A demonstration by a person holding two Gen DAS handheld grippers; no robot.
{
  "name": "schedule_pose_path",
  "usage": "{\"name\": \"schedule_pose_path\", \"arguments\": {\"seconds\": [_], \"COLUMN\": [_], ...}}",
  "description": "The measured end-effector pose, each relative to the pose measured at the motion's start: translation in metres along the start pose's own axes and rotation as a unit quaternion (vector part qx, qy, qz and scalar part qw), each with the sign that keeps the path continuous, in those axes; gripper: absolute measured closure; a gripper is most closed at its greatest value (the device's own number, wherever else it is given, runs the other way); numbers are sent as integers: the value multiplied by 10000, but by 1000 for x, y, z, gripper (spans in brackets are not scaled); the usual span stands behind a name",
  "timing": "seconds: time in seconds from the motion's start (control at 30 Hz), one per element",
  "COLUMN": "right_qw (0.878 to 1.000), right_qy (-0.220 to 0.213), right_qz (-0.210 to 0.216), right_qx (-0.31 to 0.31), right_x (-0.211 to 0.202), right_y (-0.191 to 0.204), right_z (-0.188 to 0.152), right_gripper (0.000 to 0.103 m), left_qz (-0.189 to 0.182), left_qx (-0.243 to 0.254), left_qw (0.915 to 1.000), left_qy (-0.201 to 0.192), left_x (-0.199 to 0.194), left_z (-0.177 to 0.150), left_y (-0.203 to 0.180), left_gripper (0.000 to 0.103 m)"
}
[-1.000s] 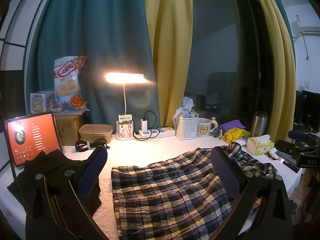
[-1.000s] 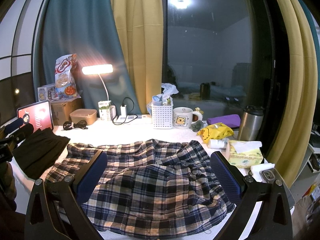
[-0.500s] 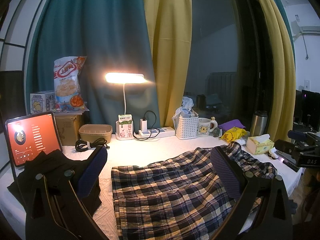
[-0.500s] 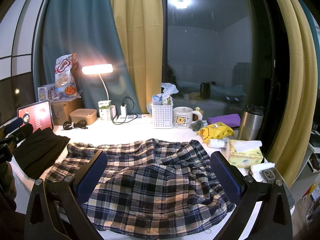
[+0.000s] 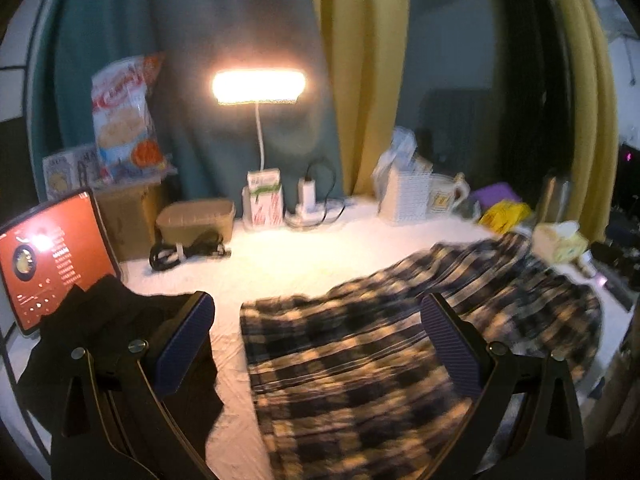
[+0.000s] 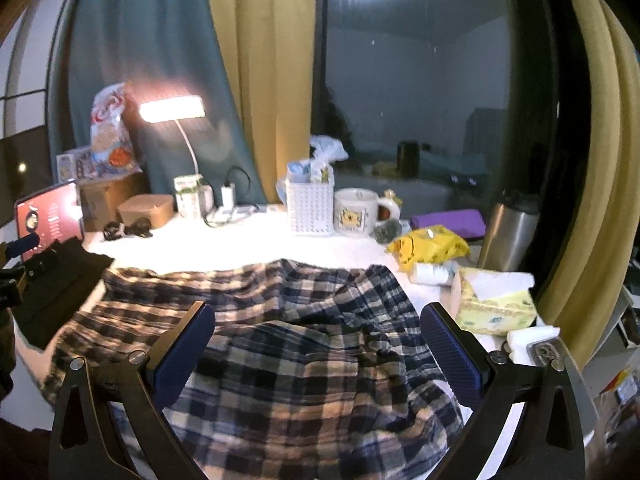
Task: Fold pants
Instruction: 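Grasp the plaid pants waistband edge with both grippers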
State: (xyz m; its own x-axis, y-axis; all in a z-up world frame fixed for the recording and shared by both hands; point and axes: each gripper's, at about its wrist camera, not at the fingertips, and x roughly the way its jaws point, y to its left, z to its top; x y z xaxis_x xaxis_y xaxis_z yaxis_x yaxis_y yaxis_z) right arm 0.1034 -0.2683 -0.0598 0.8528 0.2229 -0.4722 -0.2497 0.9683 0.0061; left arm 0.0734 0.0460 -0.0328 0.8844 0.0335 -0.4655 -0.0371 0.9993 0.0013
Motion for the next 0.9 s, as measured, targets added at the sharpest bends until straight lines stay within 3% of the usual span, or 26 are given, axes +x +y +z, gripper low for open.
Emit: {"name": "schedule_pose_path", "arguments": {"seconds": [0.2,0.5,0.6,0.77,0.9], "right_qw": [9997,9988,9983,9927,9831], "right_qy": [217,421,541,1191,1795], "right_qz": [3,-88,41,165,348], "right_qx": [-58,-250,-190,-17,-69], "right_x": [45,108,134,195,236], "right_y": [-18,-50,-67,-88,-84], "right_z": [19,64,77,77,58], "right_gripper": [0,0,8,19,21], "left_qz": [35,22,-36,-129,-257], "left_qx": [-49,-128,-139,-213,-133], "left_qw": [9980,9877,9810,9730,9656], "left_qy": [635,1560,1934,2295,2585], "left_x": [57,139,168,191,202], "left_z": [5,14,11,0,-8], "left_y": [20,46,51,53,48], "left_gripper": [1,2,2,8,13]}}
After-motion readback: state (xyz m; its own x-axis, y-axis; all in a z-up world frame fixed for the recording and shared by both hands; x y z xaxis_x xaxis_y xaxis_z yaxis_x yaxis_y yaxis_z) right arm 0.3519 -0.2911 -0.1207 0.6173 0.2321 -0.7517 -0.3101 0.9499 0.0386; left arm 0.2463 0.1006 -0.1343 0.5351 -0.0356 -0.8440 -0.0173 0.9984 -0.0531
